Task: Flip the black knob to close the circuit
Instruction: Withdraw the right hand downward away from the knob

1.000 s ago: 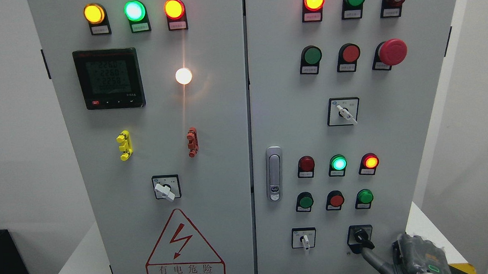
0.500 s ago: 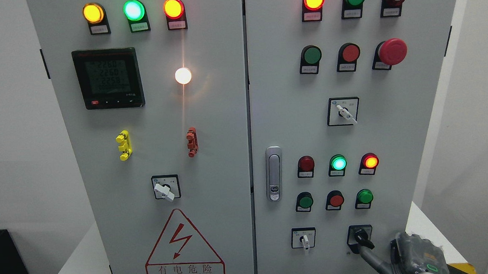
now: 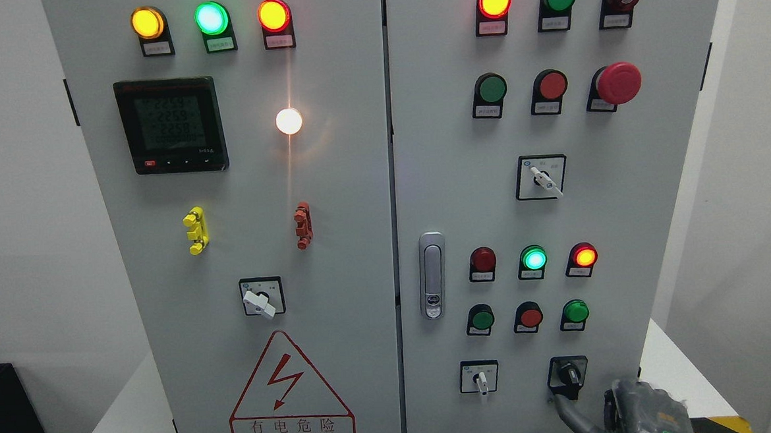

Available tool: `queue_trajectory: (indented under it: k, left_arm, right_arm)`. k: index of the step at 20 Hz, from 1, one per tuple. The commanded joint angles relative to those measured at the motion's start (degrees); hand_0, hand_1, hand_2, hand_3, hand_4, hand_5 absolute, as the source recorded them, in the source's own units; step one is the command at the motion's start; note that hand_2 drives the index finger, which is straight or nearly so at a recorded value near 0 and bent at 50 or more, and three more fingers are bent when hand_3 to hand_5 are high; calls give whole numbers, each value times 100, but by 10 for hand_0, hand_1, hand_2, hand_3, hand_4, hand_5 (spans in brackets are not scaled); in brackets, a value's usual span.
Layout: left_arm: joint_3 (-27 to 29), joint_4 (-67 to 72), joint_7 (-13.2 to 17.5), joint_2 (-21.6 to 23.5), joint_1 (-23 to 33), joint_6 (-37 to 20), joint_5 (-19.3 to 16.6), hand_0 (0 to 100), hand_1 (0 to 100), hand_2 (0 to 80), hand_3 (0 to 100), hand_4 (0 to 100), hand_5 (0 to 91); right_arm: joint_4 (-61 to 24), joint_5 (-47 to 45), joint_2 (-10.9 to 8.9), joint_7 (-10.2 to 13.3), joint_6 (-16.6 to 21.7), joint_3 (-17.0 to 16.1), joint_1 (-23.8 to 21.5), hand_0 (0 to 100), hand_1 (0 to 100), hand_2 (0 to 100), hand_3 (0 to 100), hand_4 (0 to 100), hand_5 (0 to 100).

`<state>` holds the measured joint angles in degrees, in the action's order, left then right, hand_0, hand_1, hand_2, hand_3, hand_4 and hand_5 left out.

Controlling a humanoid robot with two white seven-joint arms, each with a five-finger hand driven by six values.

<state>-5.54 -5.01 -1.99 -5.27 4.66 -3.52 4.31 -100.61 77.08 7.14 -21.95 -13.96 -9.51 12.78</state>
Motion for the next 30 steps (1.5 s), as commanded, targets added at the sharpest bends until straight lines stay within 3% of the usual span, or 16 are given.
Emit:
queue_trajectory:
  k: [1,5,7,8,9,10,11,13,14,16,19,22,25,30]
  left_arm:
    - [0,0,-4,0,0,0,0,120,556,0,0,0,0]
    - [0,0,-4,0,0,0,0,120,556,0,0,0,0]
    - [0,0,-4,0,0,0,0,120,556,0,0,0,0]
    - [0,0,-4,0,0,0,0,120,556,0,0,0,0]
    - [0,0,-4,0,0,0,0,120,556,0,0,0,0]
    - [0,0,-4,0,0,0,0,120,556,0,0,0,0]
    - [0,0,-4,0,0,0,0,120,556,0,0,0,0]
    - [0,0,-4,0,0,0,0,120,556,0,0,0,0]
    - [0,0,-4,0,0,0,0,120,556,0,0,0,0]
    - [0,0,-4,0,0,0,0,120,556,0,0,0,0]
    - [0,0,-4,0,0,0,0,120,556,0,0,0,0]
    - [0,0,-4,0,0,0,0,120,556,0,0,0,0]
    - [0,0,-4,0,0,0,0,120,556,0,0,0,0]
    - [0,0,-4,0,0,0,0,120,556,0,0,0,0]
  right_arm:
    - [-670,-640,59,85,-11,537,-416,0,41,856,1000,918,912]
    - [-1144,-1482,51,209,-54,529,-793,0,59,768,977,859,833]
    - [-1460,-2097,42,209,-90,494,-1083,0,77,619,927,822,724]
    - [-1583,-2405,42,209,-159,476,-1224,0,80,594,906,810,713]
    - [-1698,-2799,24,209,-247,459,-1364,0,83,493,824,753,662]
    - [-1829,-3299,24,209,-300,450,-1487,0,85,365,642,646,589]
    - [-1918,-3887,16,218,-309,398,-1637,0,85,353,606,622,566]
    - [-1936,-5100,7,445,-231,309,-1848,0,87,139,318,346,355]
    - [-1936,-5637,7,646,-178,300,-1919,0,88,121,296,322,331]
    - [-1936,-6561,-2,868,23,292,-2042,0,62,33,201,201,165]
    - [-1936,-7783,-11,973,410,239,-2191,0,29,0,118,102,37]
    - [-1927,-8541,-11,974,797,239,-2376,0,11,0,37,2,0]
    - [-1927,-9025,-20,947,1070,239,-2578,0,0,0,1,0,0]
    - [-1910,-9070,-55,903,1123,239,-2824,0,0,0,0,0,0]
